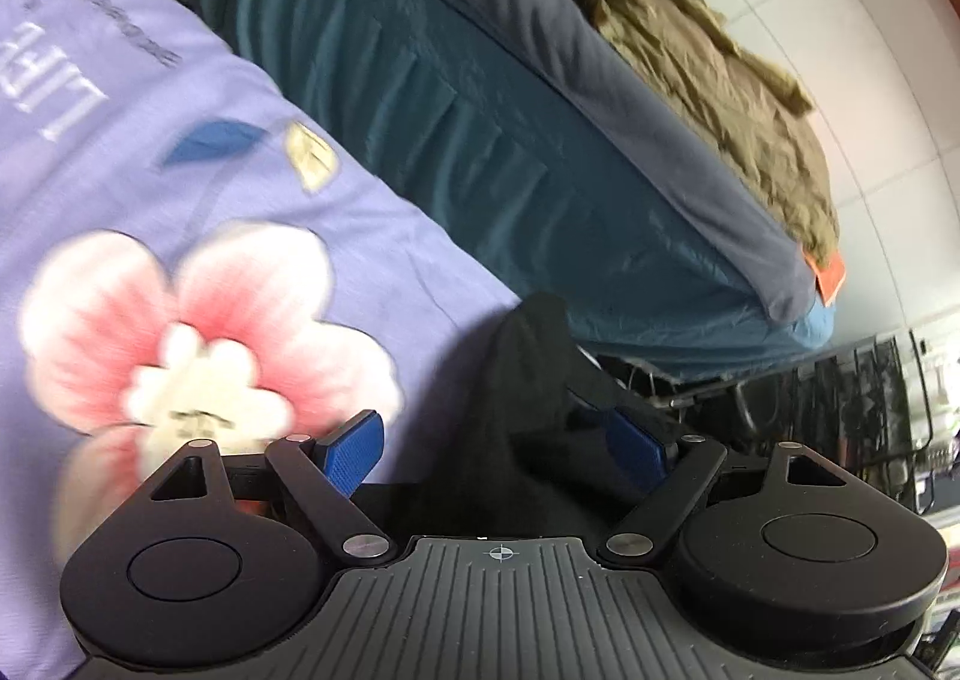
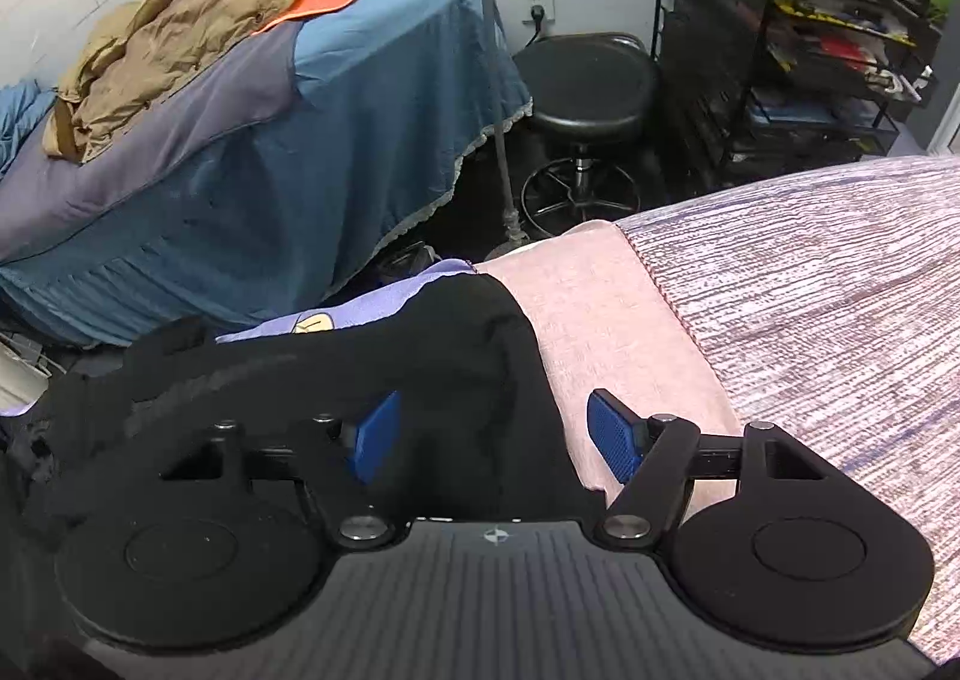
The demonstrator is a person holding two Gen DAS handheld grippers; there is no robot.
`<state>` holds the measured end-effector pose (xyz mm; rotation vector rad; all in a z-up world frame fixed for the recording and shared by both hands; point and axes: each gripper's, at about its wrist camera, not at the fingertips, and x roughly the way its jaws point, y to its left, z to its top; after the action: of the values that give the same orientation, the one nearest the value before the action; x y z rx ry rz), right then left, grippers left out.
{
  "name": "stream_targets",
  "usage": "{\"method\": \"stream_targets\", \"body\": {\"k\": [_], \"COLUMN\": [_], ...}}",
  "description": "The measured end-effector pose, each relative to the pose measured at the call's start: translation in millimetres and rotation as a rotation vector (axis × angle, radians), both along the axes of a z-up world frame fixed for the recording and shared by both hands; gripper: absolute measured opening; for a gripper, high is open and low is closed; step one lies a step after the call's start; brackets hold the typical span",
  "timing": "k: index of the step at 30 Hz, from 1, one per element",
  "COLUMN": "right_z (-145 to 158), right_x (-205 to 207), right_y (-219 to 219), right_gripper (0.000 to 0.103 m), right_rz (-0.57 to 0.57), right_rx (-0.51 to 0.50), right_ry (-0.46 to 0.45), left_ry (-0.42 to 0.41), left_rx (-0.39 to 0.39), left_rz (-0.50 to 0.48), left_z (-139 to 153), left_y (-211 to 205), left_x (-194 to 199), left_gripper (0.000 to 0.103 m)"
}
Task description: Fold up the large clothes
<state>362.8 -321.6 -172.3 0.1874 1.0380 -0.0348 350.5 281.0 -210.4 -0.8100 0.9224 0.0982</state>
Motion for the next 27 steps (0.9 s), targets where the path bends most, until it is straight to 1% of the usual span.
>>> {"method": "stream_targets", "body": {"k": [2,4,5,6,7,8,9,10,11,12,14,15,16,17,18,19,20,21,22,23,25,26,27], "right_z": [-8,-20,-25,-27,-22,-16,-8,-4,-4,-9,-18,-21,-25,-31,-37,-37,-34,-32,-29,-25,-12,-5,0], "right_x": [5,11,17,19,18,15,11,8,8,9,11,11,13,16,20,20,19,17,15,10,-4,-12,-20], "right_y": [5,9,11,12,13,12,7,-3,-14,-24,-30,-28,-24,-20,-17,-15,-15,-15,-14,-13,-16,-16,-17], "right_gripper": [0.071,0.053,0.019,0.004,0.004,0.004,0.004,0.004,0.004,0.004,0.004,0.005,0.007,0.018,0.033,0.034,0.038,0.049,0.057,0.071,0.072,0.076,0.078], "right_rz": [0.009,0.024,0.036,0.044,0.036,0.019,-0.025,-0.097,-0.167,-0.230,-0.273,-0.272,-0.269,-0.269,-0.265,-0.256,-0.251,-0.245,-0.232,-0.224,-0.216,-0.207,-0.198], "right_rx": [-0.038,-0.060,-0.050,-0.049,-0.068,-0.090,-0.101,-0.085,-0.047,-0.007,0.038,0.035,0.019,-0.012,-0.048,-0.073,-0.086,-0.105,-0.139,-0.177,-0.242,-0.262,-0.284], "right_ry": [0.010,0.054,0.080,0.098,0.073,0.019,-0.038,-0.074,-0.077,-0.056,-0.037,-0.040,-0.028,0.014,0.061,0.059,0.042,0.031,0.021,0.002,-0.077,-0.103,-0.123], "left_ry": [0.017,-0.005,-0.033,-0.026,-0.021,-0.047,-0.071,-0.087,-0.070,-0.044,-0.044,-0.028,0.008,0.064,0.077,0.055,0.039,0.034,0.024,0.004,-0.018,-0.012,-0.025], "left_rx": [0.030,0.071,0.104,0.156,0.210,0.241,0.256,0.236,0.182,0.164,0.204,0.215,0.211,0.198,0.178,0.159,0.150,0.147,0.146,0.149,0.145,0.148,0.158], "left_rz": [-0.047,-0.080,-0.101,-0.115,-0.103,-0.075,-0.039,0.000,0.024,0.036,0.041,0.051,0.066,0.080,0.083,0.091,0.107,0.124,0.139,0.156,0.167,0.161,0.150], "left_z": [-5,-5,-1,2,6,11,14,15,11,6,4,0,-5,-12,-15,-15,-13,-11,-9,-4,4,9,16], "left_y": [-14,-26,-33,-38,-39,-38,-33,-25,-17,-14,-18,-19,-19,-20,-18,-15,-12,-8,-2,3,14,19,21], "left_x": [12,18,18,22,23,21,19,17,19,22,24,26,28,32,32,29,26,22,17,10,-2,-11,-20], "left_gripper": [0.103,0.103,0.103,0.058,0.037,0.037,0.033,0.033,0.034,0.034,0.033,0.038,0.055,0.060,0.063,0.084,0.098,0.103,0.103,0.103,0.103,0.103,0.103]}}
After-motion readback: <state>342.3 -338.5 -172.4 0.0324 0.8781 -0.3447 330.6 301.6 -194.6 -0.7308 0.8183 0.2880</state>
